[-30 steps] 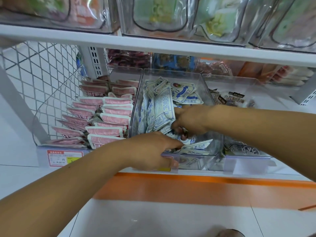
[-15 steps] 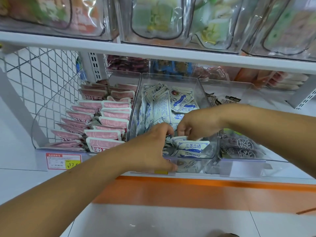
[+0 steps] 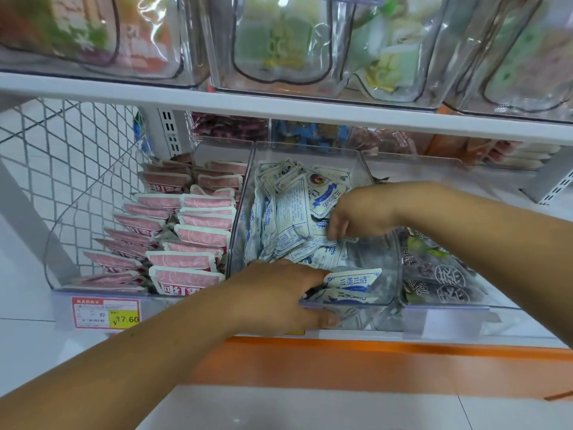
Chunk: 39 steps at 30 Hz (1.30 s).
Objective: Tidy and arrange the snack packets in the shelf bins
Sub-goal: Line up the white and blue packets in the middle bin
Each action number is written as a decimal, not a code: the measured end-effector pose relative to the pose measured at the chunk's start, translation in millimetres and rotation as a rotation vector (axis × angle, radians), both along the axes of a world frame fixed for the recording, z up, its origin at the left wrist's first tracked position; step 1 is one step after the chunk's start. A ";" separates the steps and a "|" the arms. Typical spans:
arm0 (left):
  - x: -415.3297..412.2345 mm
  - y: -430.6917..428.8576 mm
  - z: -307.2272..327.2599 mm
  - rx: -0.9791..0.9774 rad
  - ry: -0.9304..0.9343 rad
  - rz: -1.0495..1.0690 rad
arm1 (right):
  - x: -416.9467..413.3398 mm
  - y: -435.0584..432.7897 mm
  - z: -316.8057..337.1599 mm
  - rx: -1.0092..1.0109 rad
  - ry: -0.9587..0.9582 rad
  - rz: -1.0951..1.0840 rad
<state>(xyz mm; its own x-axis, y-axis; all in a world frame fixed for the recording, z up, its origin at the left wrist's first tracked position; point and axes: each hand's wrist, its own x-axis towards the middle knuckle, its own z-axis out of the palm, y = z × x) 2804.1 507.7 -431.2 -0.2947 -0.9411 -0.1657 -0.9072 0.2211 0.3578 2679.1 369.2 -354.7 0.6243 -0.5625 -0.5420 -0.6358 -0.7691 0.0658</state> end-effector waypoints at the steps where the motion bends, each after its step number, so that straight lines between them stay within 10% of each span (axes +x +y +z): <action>1: -0.1 -0.4 0.1 -0.001 -0.008 -0.001 | 0.4 -1.5 -1.1 -0.004 -0.006 0.004; 7: 1.0 -0.5 -4.1 -0.020 -0.010 -0.001 | -7.2 -24.2 23.5 -0.161 -0.392 -0.085; 14: 0.5 0.8 -3.5 -0.022 -0.004 0.020 | 8.3 -30.1 -12.7 -0.424 -0.281 -0.155; 29: 0.1 4.0 -0.4 0.053 -0.015 0.055 | -54.0 7.9 7.4 0.173 -1.272 -0.594; 35: -1.7 5.6 3.8 0.073 -0.035 0.064 | -70.2 10.6 11.5 -0.008 -1.043 -0.323; 39: -2.5 6.7 5.0 0.081 -0.026 0.086 | -47.4 25.1 7.1 -0.049 -0.521 0.017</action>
